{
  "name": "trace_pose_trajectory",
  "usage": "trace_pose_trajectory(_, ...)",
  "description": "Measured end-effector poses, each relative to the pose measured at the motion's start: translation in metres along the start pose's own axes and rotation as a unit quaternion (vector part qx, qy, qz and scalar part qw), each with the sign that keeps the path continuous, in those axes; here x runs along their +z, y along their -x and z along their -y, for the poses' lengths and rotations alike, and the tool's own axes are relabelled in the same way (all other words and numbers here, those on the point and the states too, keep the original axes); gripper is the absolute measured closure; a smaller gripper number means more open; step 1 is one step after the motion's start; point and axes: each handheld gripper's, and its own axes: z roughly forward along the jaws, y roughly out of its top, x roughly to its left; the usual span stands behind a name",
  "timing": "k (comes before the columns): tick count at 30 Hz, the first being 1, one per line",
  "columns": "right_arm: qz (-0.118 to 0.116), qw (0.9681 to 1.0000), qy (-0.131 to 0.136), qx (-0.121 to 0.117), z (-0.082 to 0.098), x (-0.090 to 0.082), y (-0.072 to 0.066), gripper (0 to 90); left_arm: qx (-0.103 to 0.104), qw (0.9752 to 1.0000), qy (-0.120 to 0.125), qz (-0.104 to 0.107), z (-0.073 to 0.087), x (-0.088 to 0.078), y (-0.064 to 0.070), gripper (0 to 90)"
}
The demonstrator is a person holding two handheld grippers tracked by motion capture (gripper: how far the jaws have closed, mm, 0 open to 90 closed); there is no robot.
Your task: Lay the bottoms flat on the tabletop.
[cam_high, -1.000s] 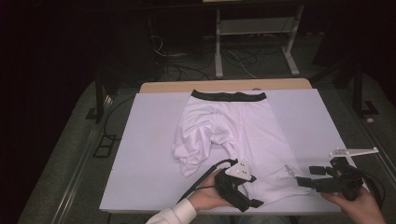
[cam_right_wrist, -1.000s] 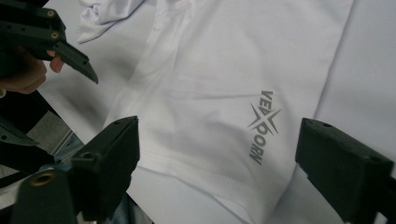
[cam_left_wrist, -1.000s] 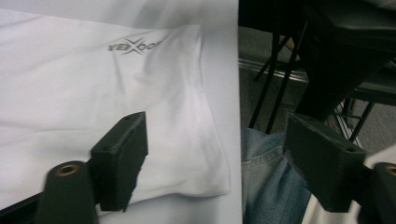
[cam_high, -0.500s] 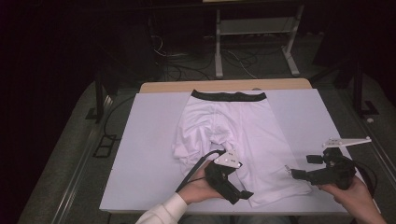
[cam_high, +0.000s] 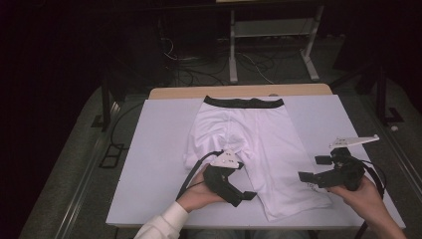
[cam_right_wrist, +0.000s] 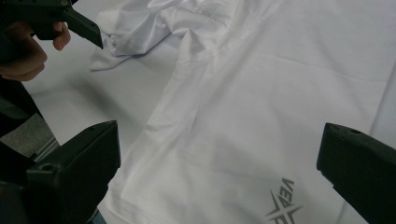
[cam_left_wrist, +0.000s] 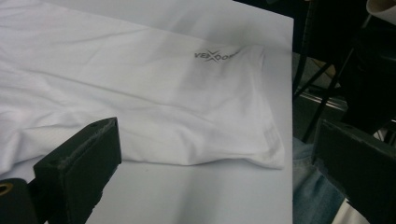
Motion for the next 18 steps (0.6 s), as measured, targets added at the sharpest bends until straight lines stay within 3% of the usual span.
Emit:
trace_pose_trajectory(11, -0.009, 0.9999, 0.004, -0.011, -0.019, 0.017, -0.007, 0.0, -0.009, 0.9986, 0.026, -0.045, 0.0, -0.04, -0.02, 2.0)
trace_pose_trajectory(18, -0.014, 0.9997, 0.002, -0.018, -0.028, 0.028, -0.013, 0.0, -0.024, 0.9958, 0.041, -0.078, 0.006, -0.065, -0.033, 2.0)
